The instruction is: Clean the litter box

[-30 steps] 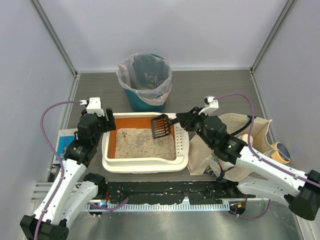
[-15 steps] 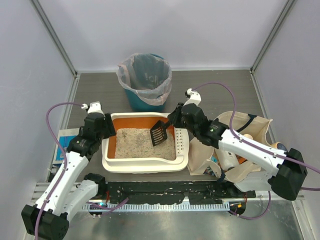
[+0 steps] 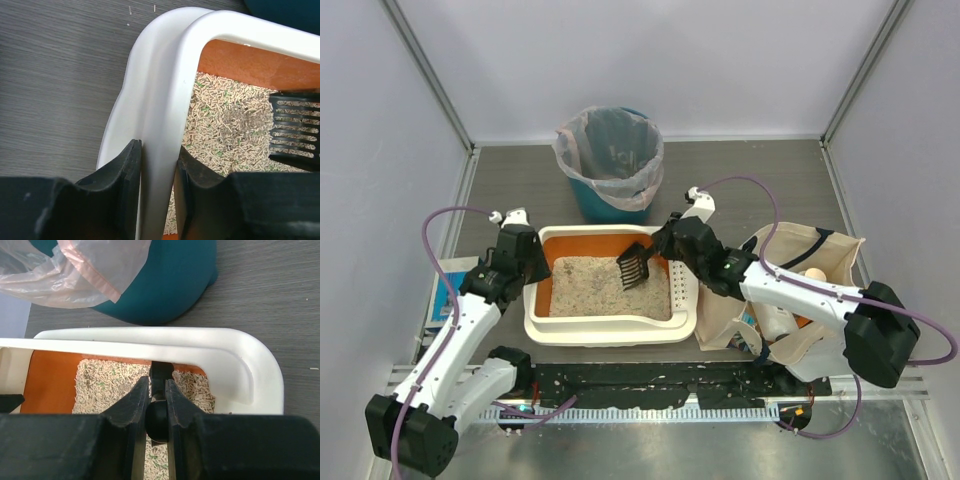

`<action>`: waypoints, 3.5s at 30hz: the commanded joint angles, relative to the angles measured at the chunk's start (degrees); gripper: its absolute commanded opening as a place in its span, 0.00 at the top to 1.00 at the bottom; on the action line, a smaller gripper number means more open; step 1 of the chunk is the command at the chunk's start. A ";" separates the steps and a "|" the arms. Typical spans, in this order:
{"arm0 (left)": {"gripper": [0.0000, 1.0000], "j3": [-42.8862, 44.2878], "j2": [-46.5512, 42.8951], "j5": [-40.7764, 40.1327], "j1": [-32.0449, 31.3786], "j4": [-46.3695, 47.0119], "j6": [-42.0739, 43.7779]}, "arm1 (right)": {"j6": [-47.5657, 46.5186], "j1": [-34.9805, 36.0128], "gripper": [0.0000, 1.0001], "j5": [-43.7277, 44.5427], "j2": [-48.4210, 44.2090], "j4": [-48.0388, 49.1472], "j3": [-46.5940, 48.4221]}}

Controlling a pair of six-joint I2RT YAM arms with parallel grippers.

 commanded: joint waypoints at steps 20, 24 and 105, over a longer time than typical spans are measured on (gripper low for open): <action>0.96 -2.03 2.94 8.08 0.03 4.06 -1.84 | 3.09 3.94 0.99 9.56 16.43 27.23 -4.30; 0.97 -1.77 1.62 7.74 0.03 4.77 -1.75 | 1.86 6.49 0.99 10.87 19.50 25.65 -0.27; 0.31 -2.82 -12.26 11.70 0.03 6.00 1.85 | 20.49 13.53 0.99 15.10 7.03 49.47 -16.25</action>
